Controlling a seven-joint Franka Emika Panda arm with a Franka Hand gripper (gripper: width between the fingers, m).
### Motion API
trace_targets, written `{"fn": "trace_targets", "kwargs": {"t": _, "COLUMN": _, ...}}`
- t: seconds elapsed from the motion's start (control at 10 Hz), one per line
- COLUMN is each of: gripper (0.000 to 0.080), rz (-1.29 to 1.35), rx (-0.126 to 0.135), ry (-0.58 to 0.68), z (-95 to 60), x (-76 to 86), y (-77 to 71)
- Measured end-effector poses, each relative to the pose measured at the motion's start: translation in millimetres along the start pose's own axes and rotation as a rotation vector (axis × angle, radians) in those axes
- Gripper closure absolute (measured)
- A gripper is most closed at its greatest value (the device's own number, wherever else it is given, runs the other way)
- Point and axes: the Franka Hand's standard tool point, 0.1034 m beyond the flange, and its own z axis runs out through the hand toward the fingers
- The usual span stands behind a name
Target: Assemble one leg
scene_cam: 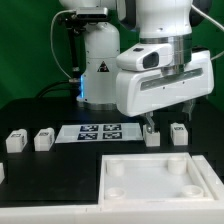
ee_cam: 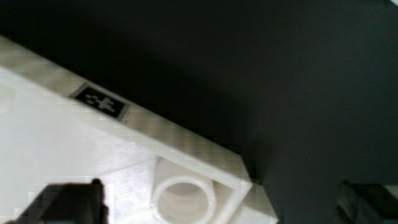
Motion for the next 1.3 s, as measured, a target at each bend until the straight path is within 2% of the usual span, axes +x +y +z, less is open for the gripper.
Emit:
{"fn": "trace_targets", "kwargs": {"t": 0.1, "gripper": 0.0151, "rz": 0.192, "rx": 0.003, "ry": -0.006, "z": 5.1, "x": -2.1, "y": -17.2}}
{"fn": "trace_targets", "kwargs": {"t": 0.2, "gripper": 0.0151, "rz": 0.253, "rx": 0.004, "ry": -0.019, "z": 9.6, "x": -6.7, "y": -30.1}}
{"fn": "trace_targets", "kwargs": {"t": 0.4, "gripper": 0.0151, "rz": 0.329, "rx": 0.022, "ry": -0.092, "z": 17.5, "x": -17.8, "y": -39.6}}
{"fn": "trace_targets", "kwargs": {"t": 0.5, "gripper": 0.0151, "rz": 0.338, "rx": 0.028, "ry": -0.094, "z": 20.0, "x": -17.2, "y": -40.2}}
{"fn": "trace_targets", "kwargs": {"t": 0.6, "gripper": 0.0151, "rz": 0.349, "rx": 0.038, "ry": -0.150, "z": 22.7, "x": -26.2, "y": -41.5}}
{"fn": "trace_targets", "kwargs": {"t": 0.7, "gripper": 0.0151, "rz": 0.362, "rx": 0.059, "ry": -0.266, "z": 25.0, "x": -34.7, "y": -42.6}}
{"fn": "trace_targets", "kwargs": {"t": 0.9, "gripper": 0.0151, "rz": 0.345, "rx": 0.087, "ry": -0.396, "z": 25.7, "x": -30.8, "y": -41.1}}
{"fn": "trace_targets", "kwargs": {"t": 1.0, "gripper": 0.0151, "rz": 0.341, "rx": 0.107, "ry": -0.520, "z": 24.3, "x": -37.2, "y": -43.5}}
{"fn": "trace_targets", "kwargs": {"t": 1.1, "gripper": 0.0151, "rz": 0.338, "rx": 0.128, "ry": -0.616, "z": 25.0, "x": -36.3, "y": -44.0}}
{"fn": "trace_targets", "kwargs": {"t": 1.2, "gripper": 0.0151, "rz": 0.345, "rx": 0.138, "ry": -0.690, "z": 26.3, "x": -37.5, "y": -46.9}}
{"fn": "trace_targets", "kwargs": {"t": 1.3, "gripper": 0.0151, "rz": 0.367, "rx": 0.133, "ry": -0.830, "z": 25.5, "x": -51.1, "y": -59.8}}
